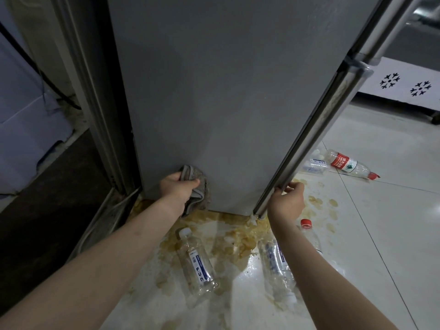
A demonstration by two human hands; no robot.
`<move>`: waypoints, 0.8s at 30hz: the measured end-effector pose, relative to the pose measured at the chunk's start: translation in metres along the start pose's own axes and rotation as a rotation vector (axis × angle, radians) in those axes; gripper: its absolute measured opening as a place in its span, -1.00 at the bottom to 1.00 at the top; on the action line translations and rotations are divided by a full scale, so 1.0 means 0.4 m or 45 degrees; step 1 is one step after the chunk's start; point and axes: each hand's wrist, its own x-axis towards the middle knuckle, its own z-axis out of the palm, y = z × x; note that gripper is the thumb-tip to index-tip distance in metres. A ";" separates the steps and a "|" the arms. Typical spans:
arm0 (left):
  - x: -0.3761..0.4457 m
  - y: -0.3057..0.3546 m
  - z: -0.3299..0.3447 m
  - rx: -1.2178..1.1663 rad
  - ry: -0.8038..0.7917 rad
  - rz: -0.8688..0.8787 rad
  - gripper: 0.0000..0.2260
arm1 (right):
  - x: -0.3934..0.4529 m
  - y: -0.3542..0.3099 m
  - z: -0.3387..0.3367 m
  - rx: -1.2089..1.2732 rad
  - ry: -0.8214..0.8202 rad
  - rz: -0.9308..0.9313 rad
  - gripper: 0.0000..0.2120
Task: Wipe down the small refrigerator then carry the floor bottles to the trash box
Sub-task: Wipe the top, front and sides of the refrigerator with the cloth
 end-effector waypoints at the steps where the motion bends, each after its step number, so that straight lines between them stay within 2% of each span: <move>1: 0.001 0.000 0.000 0.001 0.014 0.002 -0.79 | 0.000 0.000 0.000 0.003 -0.002 -0.001 -0.83; 11: 0.045 -0.016 -0.041 -0.003 0.238 0.001 -0.79 | 0.010 0.006 0.001 0.037 -0.022 0.040 -0.87; 14: 0.030 -0.022 -0.022 -0.081 0.197 -0.033 -0.77 | 0.009 0.003 0.002 0.041 -0.012 0.033 -0.86; 18: 0.007 -0.029 0.039 -0.029 0.078 -0.065 -0.82 | 0.009 0.000 -0.001 0.035 -0.008 0.043 -0.84; 21: 0.007 -0.033 0.055 0.004 0.105 -0.083 -0.77 | 0.006 -0.001 -0.002 0.037 -0.010 0.046 -0.84; 24: 0.008 -0.045 0.043 0.117 0.098 0.002 -0.72 | 0.008 -0.005 -0.005 0.047 -0.013 0.040 -0.83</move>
